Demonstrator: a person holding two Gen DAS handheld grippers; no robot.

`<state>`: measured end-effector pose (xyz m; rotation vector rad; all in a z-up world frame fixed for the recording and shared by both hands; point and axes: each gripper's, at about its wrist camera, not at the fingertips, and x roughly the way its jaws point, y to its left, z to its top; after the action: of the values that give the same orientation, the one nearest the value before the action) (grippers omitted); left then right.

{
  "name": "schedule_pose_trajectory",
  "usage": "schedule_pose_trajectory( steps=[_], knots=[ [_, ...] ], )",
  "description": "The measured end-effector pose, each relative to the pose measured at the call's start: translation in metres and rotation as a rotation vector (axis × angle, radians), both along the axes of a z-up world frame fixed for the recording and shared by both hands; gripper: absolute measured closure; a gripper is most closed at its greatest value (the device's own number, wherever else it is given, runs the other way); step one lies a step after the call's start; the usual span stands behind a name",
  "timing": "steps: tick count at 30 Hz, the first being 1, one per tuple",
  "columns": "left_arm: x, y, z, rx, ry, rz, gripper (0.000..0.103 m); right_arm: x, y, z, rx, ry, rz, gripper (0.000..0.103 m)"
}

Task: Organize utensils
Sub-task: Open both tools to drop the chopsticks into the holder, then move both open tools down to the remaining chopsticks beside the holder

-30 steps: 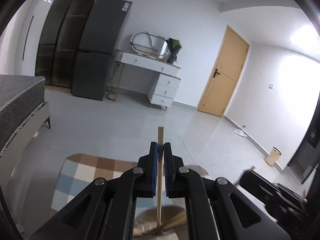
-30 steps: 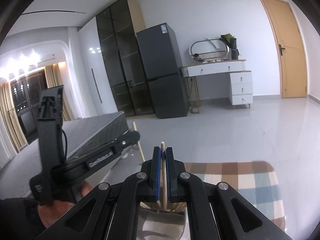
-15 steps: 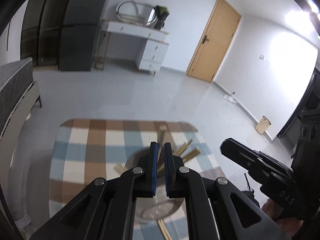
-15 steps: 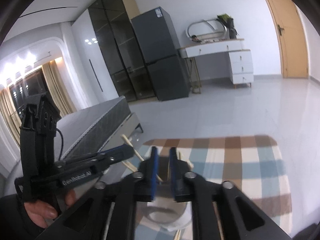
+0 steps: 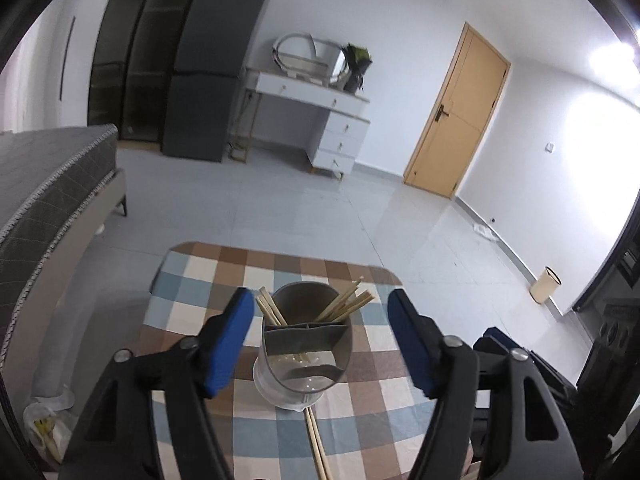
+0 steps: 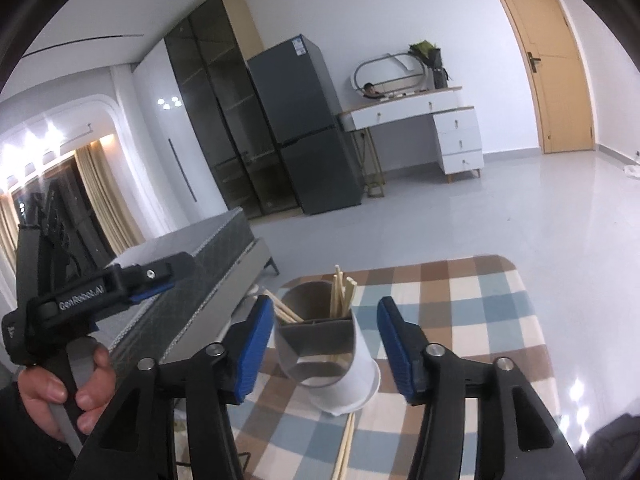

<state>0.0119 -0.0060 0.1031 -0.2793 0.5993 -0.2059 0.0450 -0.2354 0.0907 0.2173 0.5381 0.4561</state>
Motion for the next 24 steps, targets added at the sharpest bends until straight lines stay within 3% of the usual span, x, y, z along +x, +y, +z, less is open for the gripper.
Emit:
schedule_pose_trajectory(
  steps=[1, 3, 8, 14, 16, 19, 24],
  knots=[
    [-0.008, -0.001, 0.005, -0.003, -0.017, 0.009, 0.035, -0.007, -0.002, 0.003, 0.0, -0.01, -0.001, 0.045],
    [-0.024, 0.0, 0.012, -0.012, -0.042, 0.041, 0.029, -0.021, -0.005, 0.008, 0.003, -0.029, -0.015, 0.03],
    [-0.065, 0.001, 0.025, -0.079, -0.087, 0.1, 0.02, -0.051, -0.016, 0.01, 0.03, -0.054, -0.037, 0.018],
    [-0.12, -0.005, 0.023, -0.119, -0.076, 0.108, 0.016, -0.079, -0.024, 0.005, 0.048, -0.059, -0.032, 0.017],
    [-0.131, -0.008, 0.01, -0.071, -0.082, 0.141, 0.005, -0.09, -0.027, 0.001, 0.051, -0.072, -0.037, 0.015],
    [-0.134, -0.012, -0.013, 0.023, -0.09, 0.179, 0.004, -0.098, -0.028, -0.009, 0.04, -0.072, -0.038, 0.01],
    [-0.097, -0.018, -0.062, 0.155, -0.023, 0.173, 0.004, -0.099, -0.026, -0.026, -0.022, -0.043, -0.04, 0.009]
  ],
)
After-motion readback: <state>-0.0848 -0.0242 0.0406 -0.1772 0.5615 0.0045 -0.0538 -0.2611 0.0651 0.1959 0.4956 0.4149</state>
